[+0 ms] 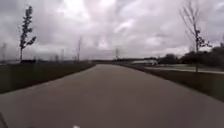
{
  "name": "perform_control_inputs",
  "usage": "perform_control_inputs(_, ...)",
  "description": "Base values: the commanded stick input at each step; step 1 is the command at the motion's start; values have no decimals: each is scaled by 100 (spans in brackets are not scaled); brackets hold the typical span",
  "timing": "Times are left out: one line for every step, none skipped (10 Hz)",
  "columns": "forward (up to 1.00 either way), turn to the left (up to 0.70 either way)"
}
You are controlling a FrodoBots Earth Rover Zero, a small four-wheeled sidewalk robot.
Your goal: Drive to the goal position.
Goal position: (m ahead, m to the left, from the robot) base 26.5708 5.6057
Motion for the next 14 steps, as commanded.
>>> perform_control_inputs(100, 0)
perform_control_inputs(100, 0)
perform_control_inputs(100, 0)
perform_control_inputs(100, 0)
perform_control_inputs(100, 0)
perform_control_inputs(100, 0)
perform_control_inputs(100, 0)
perform_control_inputs(100, 0)
perform_control_inputs(100, 0)
perform_control_inputs(100, 0)
perform_control_inputs(100, 0)
perform_control_inputs(100, 0)
perform_control_inputs(100, 0)
perform_control_inputs(100, 0)
